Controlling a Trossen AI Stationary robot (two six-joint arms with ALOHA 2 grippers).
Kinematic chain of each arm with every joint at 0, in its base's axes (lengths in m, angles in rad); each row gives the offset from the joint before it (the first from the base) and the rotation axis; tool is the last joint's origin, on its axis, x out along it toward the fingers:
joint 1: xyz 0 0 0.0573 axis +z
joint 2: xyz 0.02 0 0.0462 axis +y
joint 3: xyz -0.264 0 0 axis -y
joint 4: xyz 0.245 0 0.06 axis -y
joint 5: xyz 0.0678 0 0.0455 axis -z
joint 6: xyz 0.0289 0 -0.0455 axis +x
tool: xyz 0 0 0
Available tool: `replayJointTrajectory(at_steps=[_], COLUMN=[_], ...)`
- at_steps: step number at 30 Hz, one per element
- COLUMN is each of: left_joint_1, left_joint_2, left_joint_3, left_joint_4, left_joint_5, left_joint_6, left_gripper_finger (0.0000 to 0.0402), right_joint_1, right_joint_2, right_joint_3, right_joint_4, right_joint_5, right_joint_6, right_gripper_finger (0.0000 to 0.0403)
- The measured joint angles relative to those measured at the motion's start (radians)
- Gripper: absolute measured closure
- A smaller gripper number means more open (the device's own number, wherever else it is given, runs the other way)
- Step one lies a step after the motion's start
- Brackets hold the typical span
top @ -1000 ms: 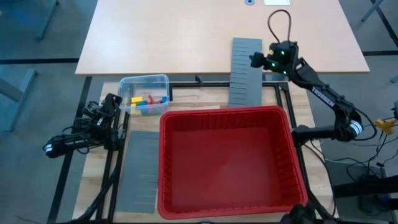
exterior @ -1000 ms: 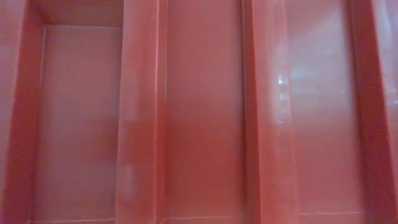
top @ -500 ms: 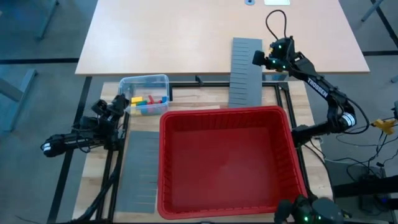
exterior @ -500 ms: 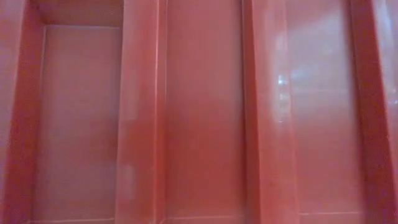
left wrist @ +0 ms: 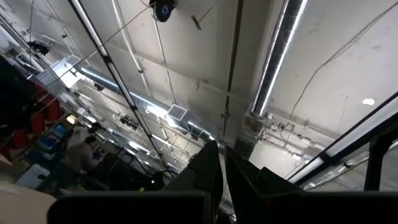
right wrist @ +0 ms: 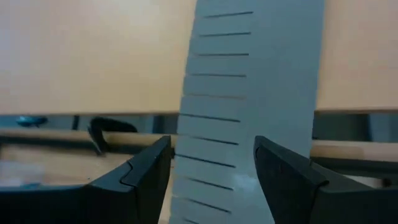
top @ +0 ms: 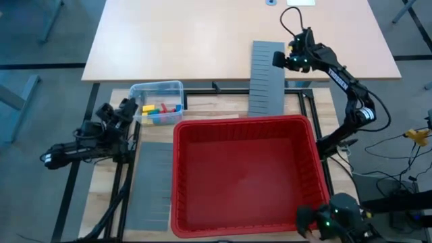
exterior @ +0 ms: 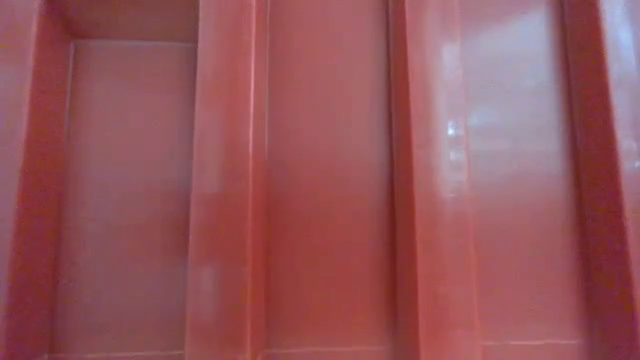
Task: Sort blocks
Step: Insert the bin divider into the red bin
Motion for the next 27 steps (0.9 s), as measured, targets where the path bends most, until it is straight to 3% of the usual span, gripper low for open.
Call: replayJointTrajectory(at_steps=[5,9,20,27], left_joint_1=[0.000,0.000,0.000,0.000], left_joint_2=[0.022,0.038,0.173,0.205], left_joint_3=[0.016,0.015,0.014,0.037], left_joint_4=[-0.016,-0.017,-0.012,0.018], left_joint_5=[0.007,0.006,-0.045,-0.047], left_joint_6=[-0.001,-0.001,-0.073,-0.073], left_gripper_finger=[0.0395,0.0395,0.0387,0.0358], right_joint_1=[0.027,0.075,0.118,0.117], right_joint_2=[-0.063,-0.182,-0.538,-0.650], right_joint_3=[-0.022,-0.089,-0.519,-0.678], right_joint_4=[-0.026,0.054,0.347,0.385], right_joint_5=[-0.035,-0.036,-0.033,-0.037], right_joint_6=[-0.071,-0.032,0.235,0.314], right_gripper_finger=[0.0175,0.0177,0.0205,0.0212])
